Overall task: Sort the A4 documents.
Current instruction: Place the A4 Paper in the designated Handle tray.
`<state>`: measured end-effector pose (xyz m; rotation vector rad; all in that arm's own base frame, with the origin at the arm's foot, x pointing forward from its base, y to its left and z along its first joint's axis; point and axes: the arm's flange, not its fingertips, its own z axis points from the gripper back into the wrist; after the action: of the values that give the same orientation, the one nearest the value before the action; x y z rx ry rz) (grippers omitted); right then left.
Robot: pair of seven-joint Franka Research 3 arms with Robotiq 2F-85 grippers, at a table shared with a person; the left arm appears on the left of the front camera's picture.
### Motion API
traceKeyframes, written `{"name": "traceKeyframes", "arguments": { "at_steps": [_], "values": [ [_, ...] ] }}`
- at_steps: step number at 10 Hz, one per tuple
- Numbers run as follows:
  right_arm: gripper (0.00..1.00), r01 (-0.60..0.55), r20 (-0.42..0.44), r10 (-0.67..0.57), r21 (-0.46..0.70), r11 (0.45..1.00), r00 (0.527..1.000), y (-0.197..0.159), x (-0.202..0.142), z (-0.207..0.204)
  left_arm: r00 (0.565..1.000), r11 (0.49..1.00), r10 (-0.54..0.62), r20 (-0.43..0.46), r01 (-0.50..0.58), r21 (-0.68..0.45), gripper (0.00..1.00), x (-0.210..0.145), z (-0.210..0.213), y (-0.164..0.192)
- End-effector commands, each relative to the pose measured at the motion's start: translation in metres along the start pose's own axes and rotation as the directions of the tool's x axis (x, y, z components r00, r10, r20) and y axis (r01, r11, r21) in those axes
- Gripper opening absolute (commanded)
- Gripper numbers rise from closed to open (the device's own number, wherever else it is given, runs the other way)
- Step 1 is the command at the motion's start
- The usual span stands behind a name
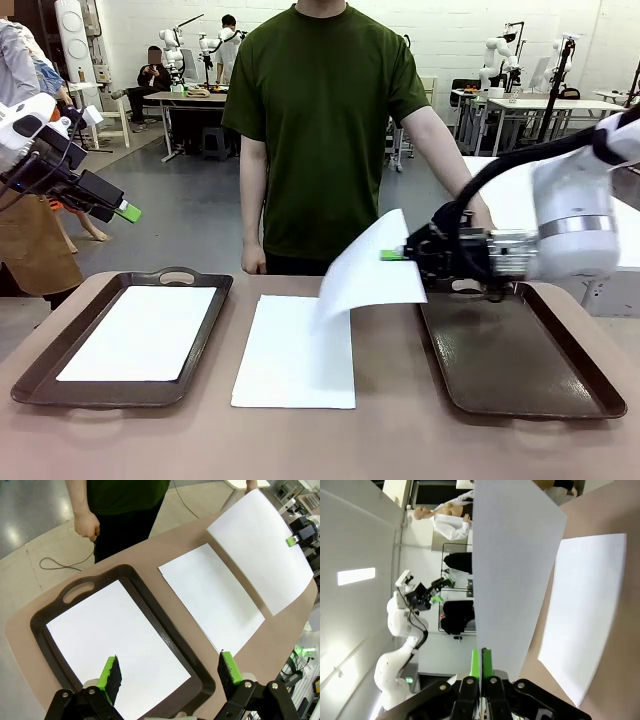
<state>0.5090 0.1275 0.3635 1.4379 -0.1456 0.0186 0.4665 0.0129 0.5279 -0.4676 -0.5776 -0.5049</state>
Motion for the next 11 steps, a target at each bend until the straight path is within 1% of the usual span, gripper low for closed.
{"name": "traceKeyframes", "arguments": {
  "at_steps": [1, 4, 5, 7, 8, 9, 11],
  "values": [
    [0.01, -0.081, -0.029, 0.082, 0.012, 0.997, 0.996, -0.005, -0.005, 0.035, 1.0, 1.0, -0.005, 0.003, 0.005, 0.012, 1.0, 0.0, 0.001, 0.0],
    [0.01, -0.118, -0.088, 0.118, 0.01, 0.993, 0.989, -0.02, 0.003, 0.075, 1.0, 1.0, -0.005, 0.003, 0.005, 0.012, 1.0, 0.0, 0.001, 0.0],
    [0.01, -0.109, -0.1, 0.108, -0.009, 0.994, 0.989, -0.029, 0.009, 0.092, 1.0, 1.0, -0.005, 0.003, 0.005, 0.012, 1.0, 0.0, 0.001, 0.0],
    [0.01, -0.114, -0.099, 0.11, -0.031, 0.993, 0.989, -0.045, 0.015, 0.113, 1.0, 1.0, -0.005, 0.003, 0.005, 0.012, 1.0, 0.0, 0.001, 0.0],
    [0.01, -0.128, -0.087, 0.122, -0.07, 0.989, 0.989, -0.054, 0.017, 0.124, 1.0, 1.0, -0.005, 0.003, 0.005, 0.012, 1.0, 0.0, 0.001, 0.0],
    [0.01, -0.142, -0.087, 0.131, -0.141, 0.98, 0.988, -0.065, 0.018, 0.138, 1.0, 1.0, -0.005, 0.003, 0.005, 0.012, 1.0, 0.0, 0.001, 0.0],
    [0.01, -0.151, -0.087, 0.132, -0.257, 0.955, 0.987, -0.078, 0.019, 0.152, 1.0, 1.0, -0.005, 0.003, 0.005, 0.012, 1.0, 0.0, 0.001, 0.0]
  ]
}}
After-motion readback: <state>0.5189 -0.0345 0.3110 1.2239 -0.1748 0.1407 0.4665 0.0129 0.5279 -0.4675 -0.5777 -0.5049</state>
